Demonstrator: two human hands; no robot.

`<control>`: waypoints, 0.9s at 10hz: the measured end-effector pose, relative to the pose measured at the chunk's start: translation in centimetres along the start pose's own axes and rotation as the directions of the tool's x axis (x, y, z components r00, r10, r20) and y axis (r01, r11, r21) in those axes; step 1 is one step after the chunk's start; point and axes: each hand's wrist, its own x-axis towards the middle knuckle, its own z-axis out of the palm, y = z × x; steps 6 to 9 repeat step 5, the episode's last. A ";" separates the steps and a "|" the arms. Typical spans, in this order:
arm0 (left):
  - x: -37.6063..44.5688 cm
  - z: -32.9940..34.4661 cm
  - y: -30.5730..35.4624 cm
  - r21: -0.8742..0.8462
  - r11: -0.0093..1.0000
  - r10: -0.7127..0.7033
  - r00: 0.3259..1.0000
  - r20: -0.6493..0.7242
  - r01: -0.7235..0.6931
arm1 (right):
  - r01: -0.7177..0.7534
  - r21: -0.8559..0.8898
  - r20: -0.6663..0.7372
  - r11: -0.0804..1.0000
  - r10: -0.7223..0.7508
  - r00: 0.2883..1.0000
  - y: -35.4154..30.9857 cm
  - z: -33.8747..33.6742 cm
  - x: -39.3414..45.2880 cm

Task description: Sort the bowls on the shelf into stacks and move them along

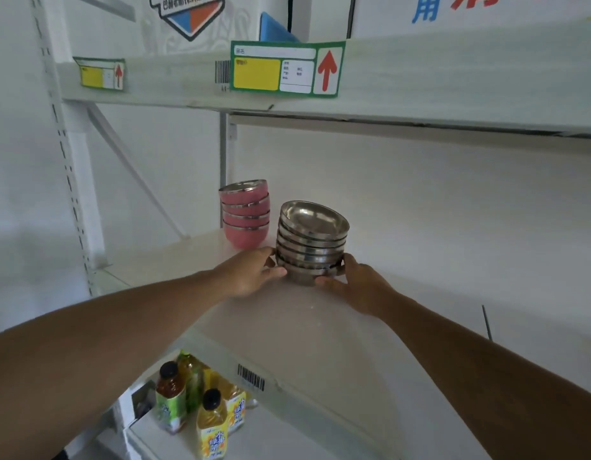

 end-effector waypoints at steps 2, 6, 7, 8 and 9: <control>4.7 1.3 -0.9 0.002 1.000 -0.024 1.000 0.007 0.024 | -0.038 0.030 0.002 0.999 0.038 0.999 2.1 -0.1 3.7; 2.0 0.1 -1.6 0.214 0.975 -0.048 0.997 -0.065 0.061 | -0.090 -0.166 -0.049 0.982 0.083 0.995 2.3 -1.1 2.8; 2.0 0.1 -1.6 0.214 0.975 -0.048 0.997 -0.065 0.061 | -0.090 -0.166 -0.049 0.982 0.083 0.995 2.3 -1.1 2.8; 2.0 0.1 -1.6 0.214 0.975 -0.048 0.997 -0.065 0.061 | -0.090 -0.166 -0.049 0.982 0.083 0.995 2.3 -1.1 2.8; 2.0 0.1 -1.6 0.214 0.975 -0.048 0.997 -0.065 0.061 | -0.090 -0.166 -0.049 0.982 0.083 0.995 2.3 -1.1 2.8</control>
